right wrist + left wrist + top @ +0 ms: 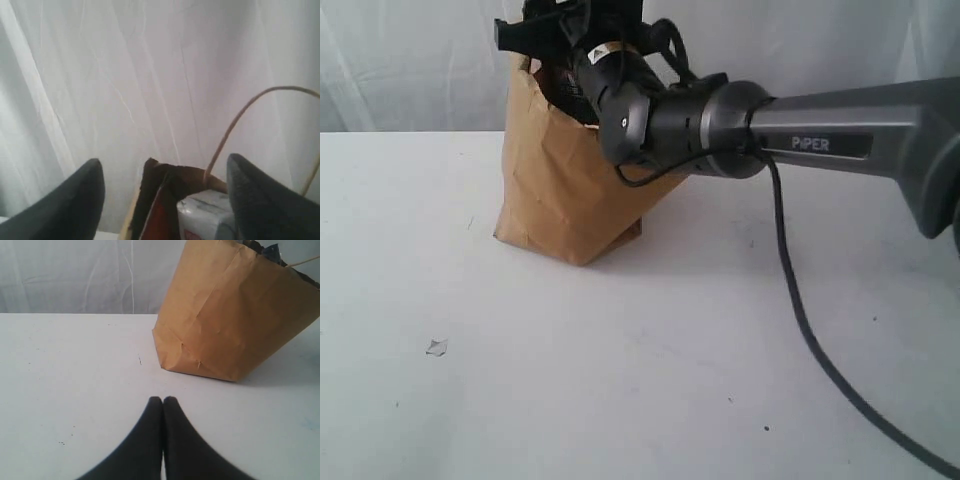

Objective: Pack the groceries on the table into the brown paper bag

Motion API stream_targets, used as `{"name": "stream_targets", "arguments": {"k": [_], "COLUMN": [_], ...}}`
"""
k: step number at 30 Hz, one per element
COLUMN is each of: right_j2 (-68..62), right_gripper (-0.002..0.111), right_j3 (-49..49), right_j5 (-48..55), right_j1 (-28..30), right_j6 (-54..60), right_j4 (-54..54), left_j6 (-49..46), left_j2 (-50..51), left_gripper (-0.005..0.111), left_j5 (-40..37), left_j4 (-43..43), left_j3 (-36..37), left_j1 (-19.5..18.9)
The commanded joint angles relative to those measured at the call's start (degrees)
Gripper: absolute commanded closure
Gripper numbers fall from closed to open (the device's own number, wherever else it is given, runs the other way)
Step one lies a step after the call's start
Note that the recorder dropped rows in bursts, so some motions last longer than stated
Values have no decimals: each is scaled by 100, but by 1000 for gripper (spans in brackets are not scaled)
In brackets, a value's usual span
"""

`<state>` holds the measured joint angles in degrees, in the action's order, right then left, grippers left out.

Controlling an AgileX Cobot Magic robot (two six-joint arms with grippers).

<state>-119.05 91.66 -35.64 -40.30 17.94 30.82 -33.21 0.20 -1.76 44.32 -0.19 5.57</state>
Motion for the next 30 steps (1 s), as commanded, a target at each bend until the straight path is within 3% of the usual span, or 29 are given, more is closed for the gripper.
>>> {"name": "stream_targets", "arguments": {"k": [1, 6, 11, 16, 21, 24, 30], "right_j2": [558, 1187, 1708, 2244, 2463, 2749, 3848], "right_gripper": [43, 43, 48, 78, 105, 108, 108], "right_j3": [21, 21, 21, 21, -142, -540, -1567], "right_j5": [1346, 3618, 5259, 7160, 8948, 9182, 8324], "right_j1": [41, 41, 41, 41, 322, 686, 1713], "right_j6": [-25, 79, 991, 819, -731, -1720, -2720], "right_j4": [-59, -125, -1018, -2930, -4814, -5378, -6098], "left_j6": [3, 3, 3, 3, 3, 3, 3], "left_j2": [-20, -20, -20, -20, -20, -20, -20], "left_gripper": [107, 107, 107, 107, 107, 107, 107], "left_j5": [20, 20, 20, 20, 20, 20, 20], "left_j4": [138, 138, 138, 138, 138, 138, 138], "left_j3": [19, 19, 19, 19, 19, 19, 19], "left_j1": [38, 38, 38, 38, 38, 38, 38]}}
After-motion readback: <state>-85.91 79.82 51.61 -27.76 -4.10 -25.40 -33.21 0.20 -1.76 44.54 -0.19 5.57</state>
